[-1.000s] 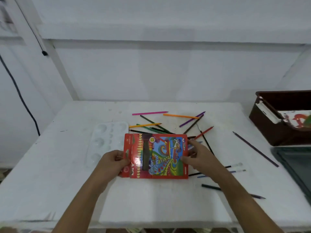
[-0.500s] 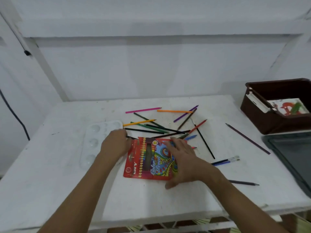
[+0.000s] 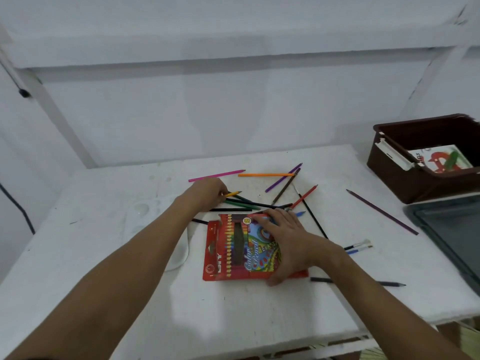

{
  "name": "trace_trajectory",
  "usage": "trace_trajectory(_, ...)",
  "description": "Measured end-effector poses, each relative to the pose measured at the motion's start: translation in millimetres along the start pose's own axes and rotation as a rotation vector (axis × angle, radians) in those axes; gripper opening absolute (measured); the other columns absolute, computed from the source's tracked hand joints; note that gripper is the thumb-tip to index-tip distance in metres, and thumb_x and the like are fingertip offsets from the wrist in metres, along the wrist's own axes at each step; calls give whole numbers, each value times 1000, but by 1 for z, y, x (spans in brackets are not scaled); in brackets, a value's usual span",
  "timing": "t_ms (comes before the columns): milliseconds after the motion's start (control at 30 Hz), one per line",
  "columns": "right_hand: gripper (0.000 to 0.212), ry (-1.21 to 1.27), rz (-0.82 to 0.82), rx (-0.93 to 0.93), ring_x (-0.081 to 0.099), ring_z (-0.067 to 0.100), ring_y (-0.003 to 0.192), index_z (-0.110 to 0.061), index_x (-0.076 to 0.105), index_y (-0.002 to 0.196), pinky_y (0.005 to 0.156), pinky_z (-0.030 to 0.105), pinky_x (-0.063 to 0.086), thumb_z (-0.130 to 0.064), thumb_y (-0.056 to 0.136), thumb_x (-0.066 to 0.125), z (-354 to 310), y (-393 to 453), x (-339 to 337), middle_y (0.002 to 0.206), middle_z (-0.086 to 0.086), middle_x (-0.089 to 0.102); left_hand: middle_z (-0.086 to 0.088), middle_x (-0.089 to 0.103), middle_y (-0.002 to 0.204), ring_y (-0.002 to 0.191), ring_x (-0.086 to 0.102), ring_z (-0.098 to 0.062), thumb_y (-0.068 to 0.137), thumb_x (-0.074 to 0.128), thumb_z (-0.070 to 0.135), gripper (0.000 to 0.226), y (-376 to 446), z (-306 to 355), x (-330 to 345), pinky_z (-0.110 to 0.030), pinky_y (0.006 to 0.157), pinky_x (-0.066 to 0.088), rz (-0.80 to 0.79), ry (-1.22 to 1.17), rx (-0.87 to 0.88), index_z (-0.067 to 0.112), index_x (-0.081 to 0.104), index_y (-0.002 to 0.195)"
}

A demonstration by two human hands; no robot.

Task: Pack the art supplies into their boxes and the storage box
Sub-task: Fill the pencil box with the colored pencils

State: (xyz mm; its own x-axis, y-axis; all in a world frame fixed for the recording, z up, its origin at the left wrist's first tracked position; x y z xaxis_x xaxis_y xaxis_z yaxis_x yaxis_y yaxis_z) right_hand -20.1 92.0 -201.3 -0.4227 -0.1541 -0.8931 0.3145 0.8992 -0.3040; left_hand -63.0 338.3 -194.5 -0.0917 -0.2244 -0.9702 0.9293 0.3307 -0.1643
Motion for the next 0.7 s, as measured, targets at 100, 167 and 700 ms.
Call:
trace_trajectory(100,129,31,-12,-2,-23,20,141,-43,-10,145,118,45,-5,-62,55,80,13,-3,-9,154,-8,-15,-1,65,110,94,59,-17,96,54,27,27,11,4,-7,-31,84,49,43,24,49,18,65,119)
trace_trajectory(167,128,43,-30,-2,-21,19,142,-42,-9,146,119,45,-2,-60,56,81,17,-4,-13,154,-9,-14,-2,62,110,94,57,-18,97,52,25,27,19,7,-9,-32,84,48,46,41,93,17,63,120)
trace_trajectory(700,126,127,-27,1,-16,19,143,-43,-4,146,119,48,7,-57,55,83,25,1,-18,154,-11,-9,1,59,95,83,59,-19,91,54,7,18,29,15,-19,-31,71,51,67,259,154,17,66,100)
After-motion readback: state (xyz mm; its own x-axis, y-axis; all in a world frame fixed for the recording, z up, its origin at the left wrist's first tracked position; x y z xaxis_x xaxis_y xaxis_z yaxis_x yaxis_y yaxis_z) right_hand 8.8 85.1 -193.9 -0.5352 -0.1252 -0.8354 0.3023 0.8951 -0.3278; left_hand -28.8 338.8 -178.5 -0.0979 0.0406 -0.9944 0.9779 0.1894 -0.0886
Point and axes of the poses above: each hand's wrist, its own y-axis towards the middle knuckle, its own x-axis out of the palm, z = x × y, the point moved 2 cm from there along y, towards the middle knuckle
